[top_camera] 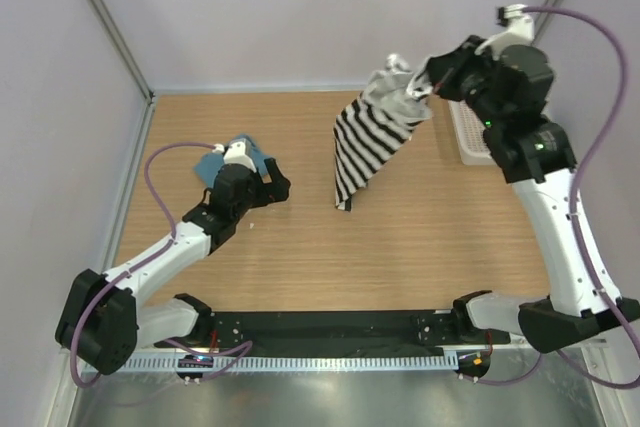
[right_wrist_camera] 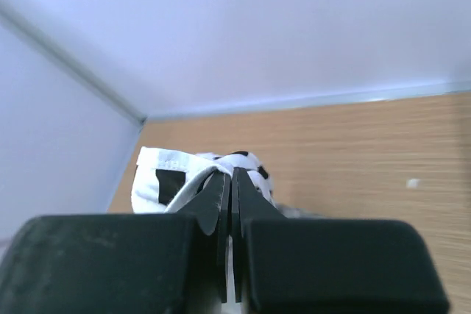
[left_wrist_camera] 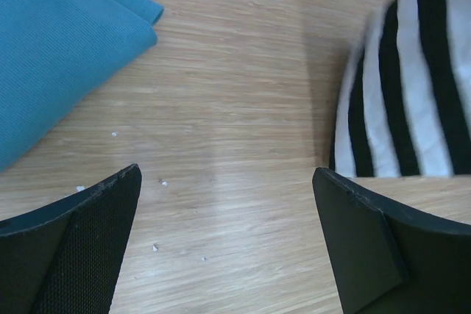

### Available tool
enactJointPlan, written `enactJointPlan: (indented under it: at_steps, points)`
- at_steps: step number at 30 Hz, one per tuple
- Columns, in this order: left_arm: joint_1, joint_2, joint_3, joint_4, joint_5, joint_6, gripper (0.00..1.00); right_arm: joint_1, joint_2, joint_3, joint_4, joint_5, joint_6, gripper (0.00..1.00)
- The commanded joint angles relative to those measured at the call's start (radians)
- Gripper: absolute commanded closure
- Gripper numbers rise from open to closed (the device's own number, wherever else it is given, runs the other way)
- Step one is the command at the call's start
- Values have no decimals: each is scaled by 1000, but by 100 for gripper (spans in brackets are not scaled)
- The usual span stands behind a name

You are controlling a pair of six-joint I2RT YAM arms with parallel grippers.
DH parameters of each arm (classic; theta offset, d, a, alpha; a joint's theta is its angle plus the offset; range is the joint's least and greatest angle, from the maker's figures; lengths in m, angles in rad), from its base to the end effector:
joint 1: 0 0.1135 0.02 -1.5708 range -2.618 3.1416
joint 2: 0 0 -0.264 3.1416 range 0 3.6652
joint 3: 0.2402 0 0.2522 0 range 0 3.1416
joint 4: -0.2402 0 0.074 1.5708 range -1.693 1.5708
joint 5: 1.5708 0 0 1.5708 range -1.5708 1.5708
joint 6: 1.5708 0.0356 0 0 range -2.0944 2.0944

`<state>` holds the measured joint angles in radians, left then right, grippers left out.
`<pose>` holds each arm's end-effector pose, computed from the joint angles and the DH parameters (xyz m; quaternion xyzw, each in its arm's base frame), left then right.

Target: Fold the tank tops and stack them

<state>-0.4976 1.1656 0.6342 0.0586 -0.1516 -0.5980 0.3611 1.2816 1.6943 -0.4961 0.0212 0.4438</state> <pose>0.2264 -0.1169 0.2340 -0.0821 0.8475 -0.2159 0.4778 0.2381 0.0891 0.5106 0.0376 0.7350 0.2580 0.6259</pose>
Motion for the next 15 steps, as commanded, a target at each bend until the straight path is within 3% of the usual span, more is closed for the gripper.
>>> enactJointPlan:
  at_steps: [1, 4, 8, 15]
  points:
    - [-4, -43, 24, 11, -71, 20, 0, -115, 36, -16, -163, -2, -42, 99]
    - [-4, -63, 18, 9, -85, 23, 1, -123, 27, -184, -144, -117, -80, 99]
    - [-4, -63, 18, 14, -68, 30, 0, -123, -31, -384, -82, -103, -79, 98]
    - [-15, -11, 41, 55, 50, 55, 0, -123, -103, -482, -55, -168, -102, 98]
